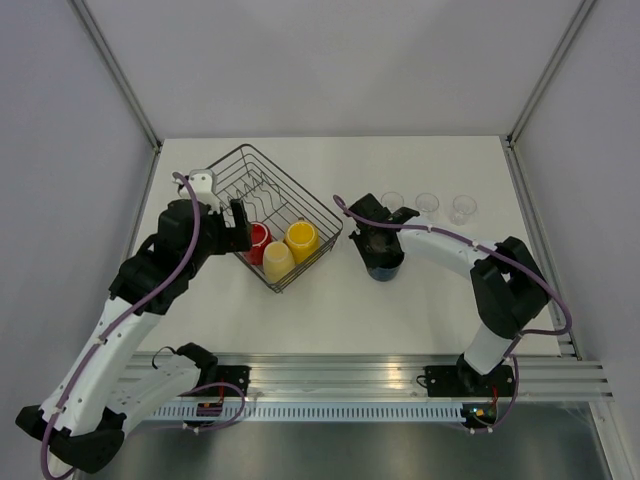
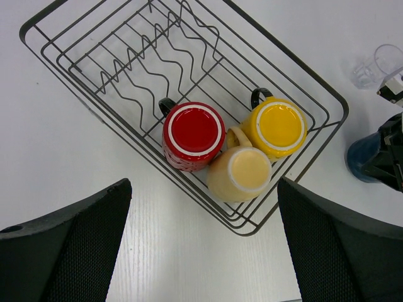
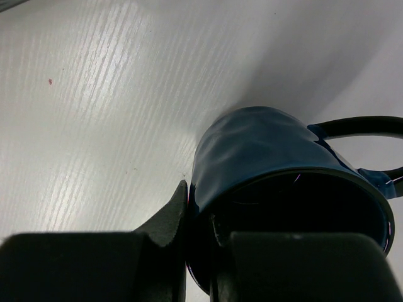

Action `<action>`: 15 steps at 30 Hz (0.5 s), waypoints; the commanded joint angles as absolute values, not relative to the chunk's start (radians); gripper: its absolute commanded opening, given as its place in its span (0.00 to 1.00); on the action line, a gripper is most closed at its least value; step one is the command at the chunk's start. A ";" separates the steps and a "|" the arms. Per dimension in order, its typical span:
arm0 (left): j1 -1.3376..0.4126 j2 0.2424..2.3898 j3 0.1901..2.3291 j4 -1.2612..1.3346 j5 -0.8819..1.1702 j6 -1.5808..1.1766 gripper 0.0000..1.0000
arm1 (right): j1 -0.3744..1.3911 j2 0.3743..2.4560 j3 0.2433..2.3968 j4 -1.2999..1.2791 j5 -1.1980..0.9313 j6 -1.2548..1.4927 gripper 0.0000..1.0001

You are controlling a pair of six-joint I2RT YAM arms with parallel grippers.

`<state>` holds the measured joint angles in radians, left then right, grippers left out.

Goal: Unload the cups from the dish rack

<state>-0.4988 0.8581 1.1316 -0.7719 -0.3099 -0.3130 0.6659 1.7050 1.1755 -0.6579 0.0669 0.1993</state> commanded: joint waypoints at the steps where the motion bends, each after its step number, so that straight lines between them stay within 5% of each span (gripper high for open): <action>1: -0.495 0.845 1.124 -0.761 -0.342 -0.270 1.00 | 0.670 1.712 1.221 -0.621 0.097 0.216 0.00; 15: -0.497 0.844 1.115 -0.756 -0.333 -0.268 1.00 | 0.669 1.700 1.216 -0.611 0.101 0.230 0.28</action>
<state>-0.4988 0.8543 1.1217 -0.7719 -0.3145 -0.3099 0.6659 1.7290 1.1755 -0.6361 0.0700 0.2195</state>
